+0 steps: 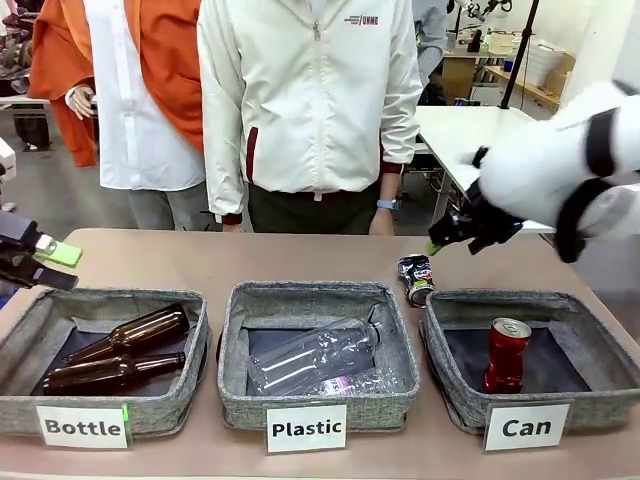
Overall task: Sort the can waste into the basket.
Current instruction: Pick up the can waste from the table and place it in the right Fabric basket.
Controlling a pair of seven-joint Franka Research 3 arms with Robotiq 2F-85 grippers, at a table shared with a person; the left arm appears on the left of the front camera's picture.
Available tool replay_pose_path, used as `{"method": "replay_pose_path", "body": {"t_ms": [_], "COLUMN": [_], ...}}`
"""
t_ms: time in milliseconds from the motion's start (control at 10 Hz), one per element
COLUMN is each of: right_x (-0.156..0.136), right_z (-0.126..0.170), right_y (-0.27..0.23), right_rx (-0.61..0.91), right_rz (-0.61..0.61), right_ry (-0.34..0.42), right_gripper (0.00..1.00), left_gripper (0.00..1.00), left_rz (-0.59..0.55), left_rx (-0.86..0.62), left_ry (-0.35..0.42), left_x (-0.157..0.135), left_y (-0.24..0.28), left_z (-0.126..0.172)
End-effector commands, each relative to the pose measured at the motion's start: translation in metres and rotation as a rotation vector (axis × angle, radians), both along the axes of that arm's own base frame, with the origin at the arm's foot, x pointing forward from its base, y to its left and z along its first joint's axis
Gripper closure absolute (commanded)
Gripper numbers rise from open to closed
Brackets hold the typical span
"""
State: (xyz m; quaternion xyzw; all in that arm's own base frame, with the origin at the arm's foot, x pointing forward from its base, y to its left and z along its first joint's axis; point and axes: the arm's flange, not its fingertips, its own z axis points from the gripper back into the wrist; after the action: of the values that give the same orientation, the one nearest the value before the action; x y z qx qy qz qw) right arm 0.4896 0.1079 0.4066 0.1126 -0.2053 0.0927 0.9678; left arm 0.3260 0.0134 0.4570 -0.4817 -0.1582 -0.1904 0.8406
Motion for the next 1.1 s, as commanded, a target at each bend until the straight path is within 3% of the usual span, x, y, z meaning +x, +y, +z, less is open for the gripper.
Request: {"method": "replay_pose_path", "body": {"t_ms": [0,500,1000], "right_x": [0.061,0.105,0.111], "right_z": [-0.007,-0.077,-0.102], "right_y": [0.012,0.036,0.062], "right_rx": [-0.064,-0.16,-0.202], "right_rz": [-0.091,-0.125,-0.13], "right_ry": [0.056,0.191,0.242], "right_gripper": [0.0,0.0,0.0], "left_gripper": [0.0,0.0,0.0], "left_rz": [-0.008,-0.008,-0.008], "left_rx": [-0.002,-0.002,-0.002], "left_ry": [0.004,0.004,0.004], "left_x": [-0.005,-0.005,-0.005], "left_y": [0.004,0.004,0.004], "left_z": [0.002,0.002,0.002]}}
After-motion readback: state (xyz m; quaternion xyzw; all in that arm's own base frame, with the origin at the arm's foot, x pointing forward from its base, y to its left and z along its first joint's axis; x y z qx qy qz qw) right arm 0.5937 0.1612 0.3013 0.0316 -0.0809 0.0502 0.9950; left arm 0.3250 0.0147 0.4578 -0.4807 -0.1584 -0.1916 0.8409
